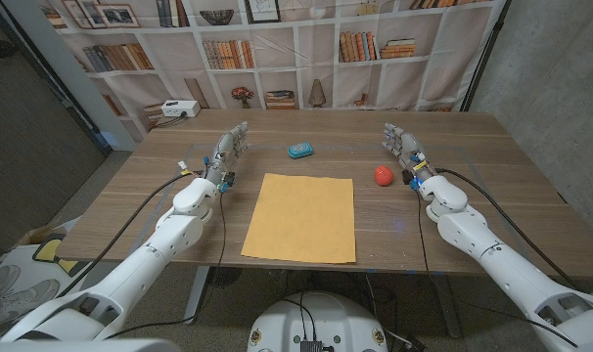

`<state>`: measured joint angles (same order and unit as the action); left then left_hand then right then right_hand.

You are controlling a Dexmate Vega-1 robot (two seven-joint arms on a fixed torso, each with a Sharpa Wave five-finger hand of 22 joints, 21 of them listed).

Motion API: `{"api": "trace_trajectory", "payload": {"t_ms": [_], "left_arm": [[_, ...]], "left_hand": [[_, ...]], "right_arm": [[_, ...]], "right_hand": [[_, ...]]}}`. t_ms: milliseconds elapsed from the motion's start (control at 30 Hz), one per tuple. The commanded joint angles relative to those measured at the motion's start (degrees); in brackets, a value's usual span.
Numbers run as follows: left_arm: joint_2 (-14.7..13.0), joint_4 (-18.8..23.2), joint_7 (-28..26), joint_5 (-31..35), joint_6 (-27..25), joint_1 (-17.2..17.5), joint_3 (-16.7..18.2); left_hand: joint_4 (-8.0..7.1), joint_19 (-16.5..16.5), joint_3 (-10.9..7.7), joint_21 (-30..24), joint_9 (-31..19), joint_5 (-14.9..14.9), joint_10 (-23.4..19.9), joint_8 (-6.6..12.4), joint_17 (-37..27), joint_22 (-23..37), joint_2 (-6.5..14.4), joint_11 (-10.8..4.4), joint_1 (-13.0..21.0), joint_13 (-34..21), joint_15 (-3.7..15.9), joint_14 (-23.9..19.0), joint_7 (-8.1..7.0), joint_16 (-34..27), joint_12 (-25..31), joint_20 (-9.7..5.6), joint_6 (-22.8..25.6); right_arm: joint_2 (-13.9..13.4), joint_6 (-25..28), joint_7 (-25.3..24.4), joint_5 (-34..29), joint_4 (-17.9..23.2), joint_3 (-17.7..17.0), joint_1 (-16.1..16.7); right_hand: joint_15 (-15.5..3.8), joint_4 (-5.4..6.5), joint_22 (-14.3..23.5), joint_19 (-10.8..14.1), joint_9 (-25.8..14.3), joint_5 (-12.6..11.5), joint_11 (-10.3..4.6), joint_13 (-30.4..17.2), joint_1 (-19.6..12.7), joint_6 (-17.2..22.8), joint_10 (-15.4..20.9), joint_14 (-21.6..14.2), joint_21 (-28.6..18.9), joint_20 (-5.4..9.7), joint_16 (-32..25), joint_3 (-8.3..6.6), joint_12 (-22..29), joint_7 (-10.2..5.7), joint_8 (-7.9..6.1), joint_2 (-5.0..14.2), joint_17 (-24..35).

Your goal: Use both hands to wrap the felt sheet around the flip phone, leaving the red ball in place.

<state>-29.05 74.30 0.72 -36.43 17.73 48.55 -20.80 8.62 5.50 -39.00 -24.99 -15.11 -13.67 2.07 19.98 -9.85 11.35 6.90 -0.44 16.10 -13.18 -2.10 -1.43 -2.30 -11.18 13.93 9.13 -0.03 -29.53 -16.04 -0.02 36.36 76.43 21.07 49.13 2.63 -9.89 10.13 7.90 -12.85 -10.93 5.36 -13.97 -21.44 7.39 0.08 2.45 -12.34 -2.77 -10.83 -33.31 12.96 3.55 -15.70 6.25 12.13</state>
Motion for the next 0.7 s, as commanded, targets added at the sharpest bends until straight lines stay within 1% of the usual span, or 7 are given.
{"api": "trace_trajectory", "payload": {"t_ms": [33, 67, 133, 167, 233, 533, 700], "left_arm": [[-1.81, 2.19, -2.04, 2.63, -1.82, 0.60, 0.03], [-2.00, 2.08, -1.00, 2.35, -1.79, 0.52, -0.06], [-1.63, 1.79, -0.44, 1.85, -1.46, 0.48, 0.06], [-1.47, 1.52, -0.07, 1.67, -1.17, 0.44, 0.08], [-1.34, 1.53, -0.22, 1.74, -1.01, 0.54, 0.15], [-2.56, 3.14, -1.53, 4.14, -1.08, 1.41, -0.22], [-4.92, 8.12, -8.37, 9.42, -6.19, 2.08, -0.90]], "left_hand": [[-3.63, 14.26, 6.43, -5.07, 3.43, 3.90, -9.14, -8.05, -0.79, 0.13, -5.43, -0.05, -8.96, 0.73, 0.09, -19.17, -6.63, -3.93, 2.80, 1.16, -16.01], [-3.83, 10.23, 7.17, -3.33, 4.26, 3.83, -10.01, -7.14, -0.84, 0.11, -5.98, 0.21, -10.31, 1.10, 0.31, -18.08, -6.53, -2.68, 2.57, 0.75, -11.79], [-3.52, 0.13, 7.64, 1.08, 5.01, 3.62, -6.06, -7.86, -0.69, 0.18, -5.81, 0.32, -11.37, 1.72, -0.88, -7.47, -8.73, 1.14, -0.47, 0.62, -7.79], [-3.13, -4.18, 7.69, 3.03, 5.06, 3.59, -3.62, -8.70, -0.57, 0.27, -5.53, -0.15, -11.47, 1.87, -1.66, -0.99, -8.99, 1.68, -1.83, 0.76, -7.52], [-2.67, -7.45, 7.57, 4.56, 5.04, 3.55, -1.06, -9.06, -0.44, 0.27, -5.13, 0.36, -11.23, 1.94, -1.73, 3.57, -8.86, 1.69, -2.72, 0.51, -7.19], [-2.21, -6.95, 6.89, 4.52, 4.98, 3.52, -1.35, -8.66, -0.35, 0.29, -3.91, 0.14, -10.32, 1.94, -2.07, 3.29, -7.27, 0.80, -2.29, 0.08, -5.62], [-1.09, -7.00, 6.43, 4.76, 4.82, 3.66, -3.77, -7.72, -0.32, 0.32, -3.63, -0.32, -9.01, 1.84, -2.02, 1.51, -5.22, 0.11, -1.22, -0.40, -1.66]], "right_arm": [[-0.89, 1.85, 2.16, 0.60, 2.31, -0.99, 1.16], [-1.53, 2.90, 1.54, -0.05, 3.36, -0.82, 1.37], [-1.18, 2.31, -0.54, -1.72, 3.89, -0.71, 1.75], [-0.85, 1.63, -0.84, -2.06, 3.77, -0.76, 1.86], [-1.18, 1.35, -2.45, -4.24, 4.45, -0.44, 1.99], [-1.87, 1.59, -3.19, -5.86, 6.01, -0.54, 2.47], [-1.63, 1.65, -3.14, -5.73, 6.15, -0.59, 2.73]], "right_hand": [[-1.91, 3.11, 0.24, 20.67, 1.66, 0.68, -1.78, 1.35, 6.52, -21.11, 3.14, -20.06, -6.09, -3.71, -6.60, 2.91, 0.99, -6.09, 5.23, -3.19, -0.33], [-1.50, 3.16, 0.17, 18.40, 1.77, 0.61, -1.79, 1.53, 7.32, -19.67, 3.88, -19.07, -4.86, -4.36, -5.80, 3.46, 0.94, -6.71, 4.47, -3.71, -0.48], [-0.14, 2.47, 0.10, 7.74, 2.18, 0.14, -1.88, 2.12, 8.02, -10.77, 3.03, -8.47, 0.49, -5.59, -0.69, 4.54, -0.58, -7.48, 2.28, -4.00, -0.97], [-0.26, 2.16, 0.11, 6.64, 2.22, 0.06, -1.94, 2.19, 7.71, -9.93, 2.70, -7.29, 0.94, -5.23, -0.24, 4.52, -0.82, -6.91, 2.26, -3.94, -1.08], [1.02, 1.48, 0.16, 5.91, 2.25, -0.03, -1.16, 2.29, 6.83, -7.17, 2.88, -5.90, 1.10, -4.75, 0.07, 4.36, -0.92, -6.07, 1.92, -3.71, -1.25], [0.72, 1.04, 0.17, 5.38, 2.26, -0.08, -0.99, 2.32, 5.99, -6.20, 3.34, -5.77, 1.20, -4.06, -0.05, 4.08, -0.85, -5.92, 2.01, -3.45, -1.30], [1.49, 0.93, 0.19, 4.69, 2.26, -0.03, -0.75, 2.33, 5.67, -5.98, 3.50, -5.26, 1.37, -4.21, 0.03, 4.02, -0.84, -6.04, 2.19, -3.31, -1.30]]}}
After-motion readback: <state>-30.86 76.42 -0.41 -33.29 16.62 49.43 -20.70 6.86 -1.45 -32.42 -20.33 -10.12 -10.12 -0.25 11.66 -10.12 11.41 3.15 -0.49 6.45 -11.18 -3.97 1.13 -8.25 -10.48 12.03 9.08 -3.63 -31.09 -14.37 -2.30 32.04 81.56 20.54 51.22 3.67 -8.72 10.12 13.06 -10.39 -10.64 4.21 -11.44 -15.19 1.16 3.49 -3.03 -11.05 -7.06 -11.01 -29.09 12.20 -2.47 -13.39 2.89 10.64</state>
